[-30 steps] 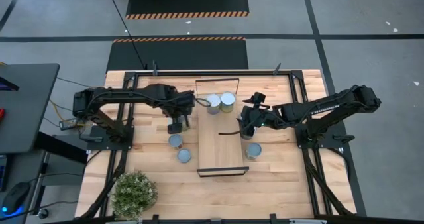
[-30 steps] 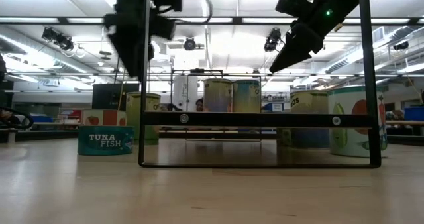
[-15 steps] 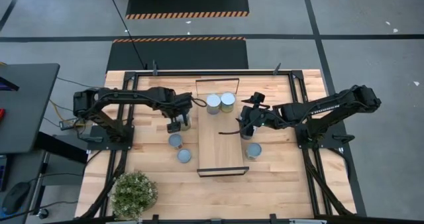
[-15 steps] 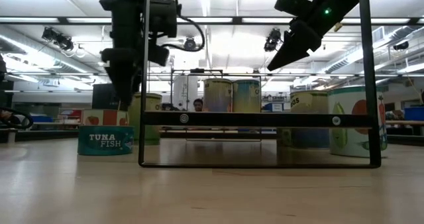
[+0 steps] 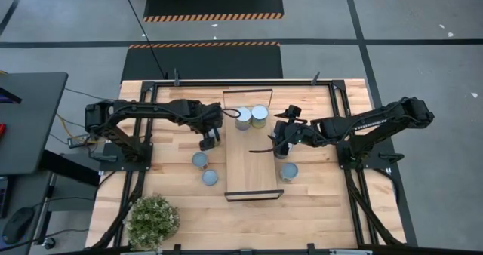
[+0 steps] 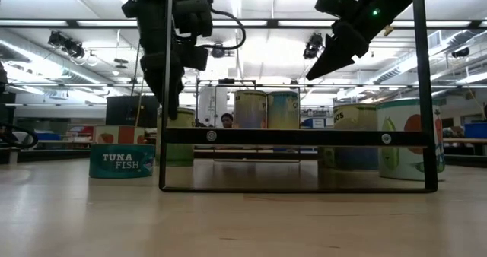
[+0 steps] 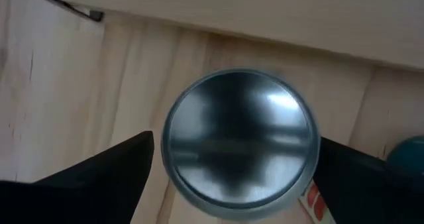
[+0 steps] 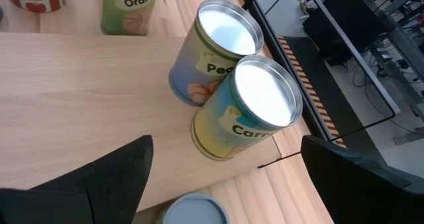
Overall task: Pick and place cans onto a shelf
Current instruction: Put the canned oranges on the shelf
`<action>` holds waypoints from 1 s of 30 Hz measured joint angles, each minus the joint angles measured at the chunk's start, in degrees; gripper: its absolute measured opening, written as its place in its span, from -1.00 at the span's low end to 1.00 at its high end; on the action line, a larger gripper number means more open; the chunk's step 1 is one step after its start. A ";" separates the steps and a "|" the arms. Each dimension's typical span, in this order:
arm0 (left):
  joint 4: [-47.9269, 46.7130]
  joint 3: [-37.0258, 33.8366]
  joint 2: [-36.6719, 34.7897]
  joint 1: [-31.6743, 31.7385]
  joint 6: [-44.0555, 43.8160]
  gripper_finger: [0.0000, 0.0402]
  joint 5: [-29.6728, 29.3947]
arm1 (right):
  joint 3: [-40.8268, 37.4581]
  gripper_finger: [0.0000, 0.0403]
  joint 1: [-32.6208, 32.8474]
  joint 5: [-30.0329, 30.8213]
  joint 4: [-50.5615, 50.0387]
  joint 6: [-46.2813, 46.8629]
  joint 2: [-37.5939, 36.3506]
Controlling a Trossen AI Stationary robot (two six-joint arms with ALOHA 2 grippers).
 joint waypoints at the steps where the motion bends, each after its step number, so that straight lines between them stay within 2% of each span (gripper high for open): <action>1: 0.25 0.00 0.00 0.00 -0.05 0.96 0.00 | 0.00 0.94 0.00 0.02 0.10 0.02 0.00; 8: 0.13 -0.02 1.29 0.22 -2.22 0.95 0.27 | 0.00 0.94 -0.02 0.00 0.65 -0.20 0.00; 14: 2.79 0.00 3.18 0.70 -4.75 0.83 0.68 | 0.00 0.94 -0.02 0.00 1.38 -0.83 -0.02; 21: 2.92 0.26 4.04 0.70 -2.83 0.64 0.81 | 0.02 0.94 0.13 0.02 1.11 -0.93 -0.02; 25: -1.12 4.06 3.96 0.70 -1.66 0.55 2.43 | 0.02 0.94 0.15 0.74 -0.72 -1.31 -0.43; 30: -7.77 11.80 3.48 0.14 -0.13 0.57 2.55 | 0.02 0.94 0.19 1.70 -2.34 -0.67 -2.85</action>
